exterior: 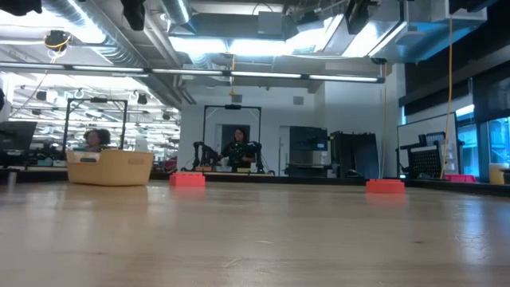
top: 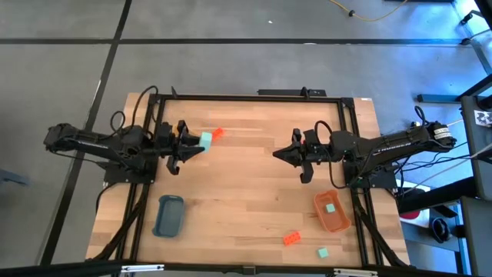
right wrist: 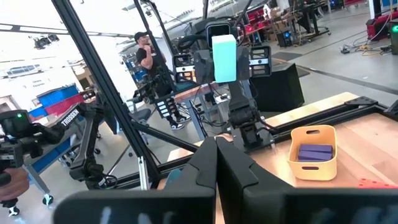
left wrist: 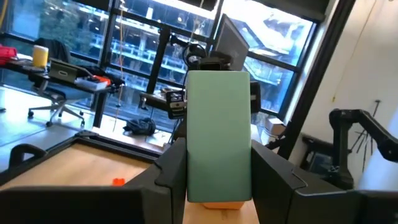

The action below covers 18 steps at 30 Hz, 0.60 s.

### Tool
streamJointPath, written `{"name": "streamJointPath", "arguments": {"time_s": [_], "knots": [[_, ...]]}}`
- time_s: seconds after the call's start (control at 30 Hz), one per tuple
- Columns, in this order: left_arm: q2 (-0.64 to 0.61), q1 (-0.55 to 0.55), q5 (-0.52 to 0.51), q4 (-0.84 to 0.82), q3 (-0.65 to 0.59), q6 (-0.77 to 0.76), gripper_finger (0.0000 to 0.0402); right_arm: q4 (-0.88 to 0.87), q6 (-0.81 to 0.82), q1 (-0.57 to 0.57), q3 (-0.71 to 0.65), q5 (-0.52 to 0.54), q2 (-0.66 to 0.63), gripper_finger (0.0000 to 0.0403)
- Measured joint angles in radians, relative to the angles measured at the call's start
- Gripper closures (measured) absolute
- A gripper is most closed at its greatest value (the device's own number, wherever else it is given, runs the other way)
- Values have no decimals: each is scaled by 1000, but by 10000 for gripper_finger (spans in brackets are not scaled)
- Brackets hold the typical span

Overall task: Sort & place blocks by color
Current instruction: Put the top light blue wooden block into the orange bin

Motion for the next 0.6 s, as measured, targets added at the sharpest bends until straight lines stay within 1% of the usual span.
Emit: {"name": "streamJointPath", "arguments": {"time_s": [0.6], "knots": [[-1, 0, 47, -6, 0, 1, 279, 12, 11, 0, 0, -1, 0, 403]]}}
